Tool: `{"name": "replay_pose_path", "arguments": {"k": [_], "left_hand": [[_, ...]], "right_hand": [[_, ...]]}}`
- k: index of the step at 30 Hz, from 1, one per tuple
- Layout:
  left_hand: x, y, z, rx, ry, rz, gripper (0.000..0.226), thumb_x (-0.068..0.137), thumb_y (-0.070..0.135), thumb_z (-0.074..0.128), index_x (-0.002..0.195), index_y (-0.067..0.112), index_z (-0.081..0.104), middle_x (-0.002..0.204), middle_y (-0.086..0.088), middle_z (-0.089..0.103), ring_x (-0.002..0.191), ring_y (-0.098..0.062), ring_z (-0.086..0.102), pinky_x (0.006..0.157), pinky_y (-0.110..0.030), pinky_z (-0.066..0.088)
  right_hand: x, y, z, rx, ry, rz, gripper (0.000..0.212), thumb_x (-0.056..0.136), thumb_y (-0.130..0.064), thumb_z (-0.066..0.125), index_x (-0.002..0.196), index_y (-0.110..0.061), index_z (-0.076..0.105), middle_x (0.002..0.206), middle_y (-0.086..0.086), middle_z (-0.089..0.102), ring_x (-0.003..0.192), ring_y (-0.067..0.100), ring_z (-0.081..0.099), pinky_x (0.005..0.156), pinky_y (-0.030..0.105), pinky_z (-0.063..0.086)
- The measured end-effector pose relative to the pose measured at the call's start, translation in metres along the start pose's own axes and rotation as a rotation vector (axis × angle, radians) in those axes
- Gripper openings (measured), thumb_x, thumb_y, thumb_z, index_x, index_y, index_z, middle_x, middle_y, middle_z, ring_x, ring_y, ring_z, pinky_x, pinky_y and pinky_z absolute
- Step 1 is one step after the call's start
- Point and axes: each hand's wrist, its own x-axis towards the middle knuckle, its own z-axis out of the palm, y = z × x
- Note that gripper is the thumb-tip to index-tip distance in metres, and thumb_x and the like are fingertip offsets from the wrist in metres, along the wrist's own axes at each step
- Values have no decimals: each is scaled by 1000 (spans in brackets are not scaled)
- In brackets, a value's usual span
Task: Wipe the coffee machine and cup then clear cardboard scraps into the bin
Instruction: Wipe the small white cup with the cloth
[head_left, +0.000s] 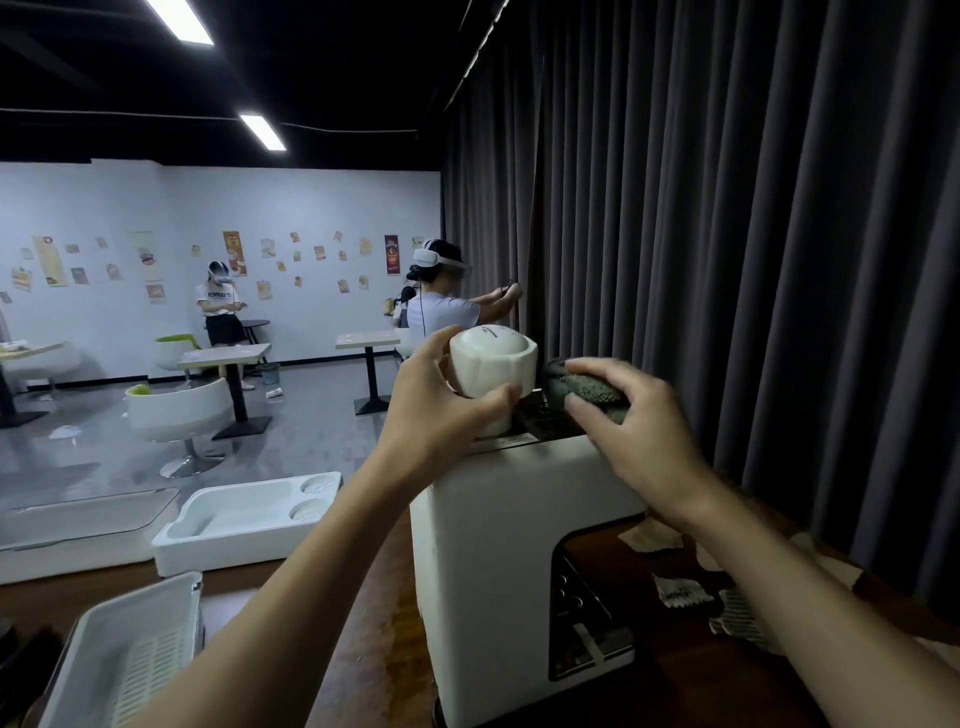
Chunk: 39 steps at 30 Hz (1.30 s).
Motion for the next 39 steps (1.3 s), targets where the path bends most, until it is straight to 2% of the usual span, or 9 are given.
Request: {"name": "replay_pose_path", "arguments": {"k": [4, 7, 11, 14, 19, 25, 30, 36, 39], "left_hand": [[-25, 21, 17, -23, -42, 66, 74, 67, 26, 87, 132, 27, 52, 124, -4, 61, 105, -2, 64, 78, -11, 52], [-49, 27, 39, 8, -106, 101, 85, 64, 42, 85, 138, 25, 48, 129, 6, 56, 115, -2, 58, 89, -14, 51], [-72, 29, 78, -37, -218, 147, 74, 61, 49, 87, 127, 36, 56, 126, 19, 54, 117, -1, 57, 94, -15, 49], [-84, 29, 106, -152, -339, 122, 71, 68, 36, 91, 130, 35, 57, 124, 14, 67, 116, -7, 64, 91, -22, 54], [-108, 32, 149, -311, -355, 70, 58, 70, 20, 91, 119, 31, 62, 112, 8, 73, 104, -6, 70, 82, -14, 53], [-135, 30, 183, -408, -384, -18, 63, 66, 8, 92, 117, 20, 58, 111, 6, 71, 103, -9, 69, 80, -18, 54], [-140, 29, 188, -386, -366, -38, 73, 62, 16, 95, 124, 22, 57, 116, 15, 68, 110, -5, 65, 87, -15, 51], [-144, 33, 191, -392, -433, -29, 67, 64, 5, 93, 118, 17, 56, 112, 7, 69, 104, -10, 68, 82, -19, 54], [-148, 36, 188, -347, -444, 27, 70, 64, 19, 94, 122, 22, 55, 117, 9, 65, 112, -13, 64, 90, -24, 54]], "right_hand": [[-5, -6, -29, 141, 203, -18, 32, 90, -11, 66, 120, -23, 62, 108, -14, 64, 100, -2, 62, 86, 25, 55], [-16, -9, -56, 159, 241, -23, 31, 89, -14, 68, 117, -25, 58, 115, -5, 64, 112, 11, 60, 96, 42, 51], [-44, -15, -87, 121, 159, -87, 25, 85, -20, 72, 109, -20, 65, 117, -2, 60, 112, 7, 58, 94, 24, 49], [-69, -13, -107, 44, 44, -106, 27, 83, -18, 72, 110, -18, 69, 117, -6, 60, 115, 10, 58, 91, 15, 46], [-106, 1, -128, -142, -111, -34, 32, 88, -27, 66, 119, -24, 67, 128, -15, 53, 125, 7, 50, 98, 14, 42], [-126, 15, -147, -213, -58, 30, 24, 86, -20, 68, 110, -21, 71, 116, -15, 58, 116, 9, 56, 97, 19, 43], [-138, 22, -164, -209, 76, 86, 28, 87, -1, 67, 108, -18, 72, 112, -9, 62, 110, 8, 59, 90, 14, 44], [-150, 16, -162, -366, -46, 27, 39, 83, -7, 58, 114, -28, 69, 121, -14, 53, 118, 11, 53, 97, 15, 39], [-145, 15, -167, -286, -48, 94, 41, 90, 1, 54, 117, -25, 69, 121, -11, 54, 119, 10, 52, 96, 14, 40]]}}
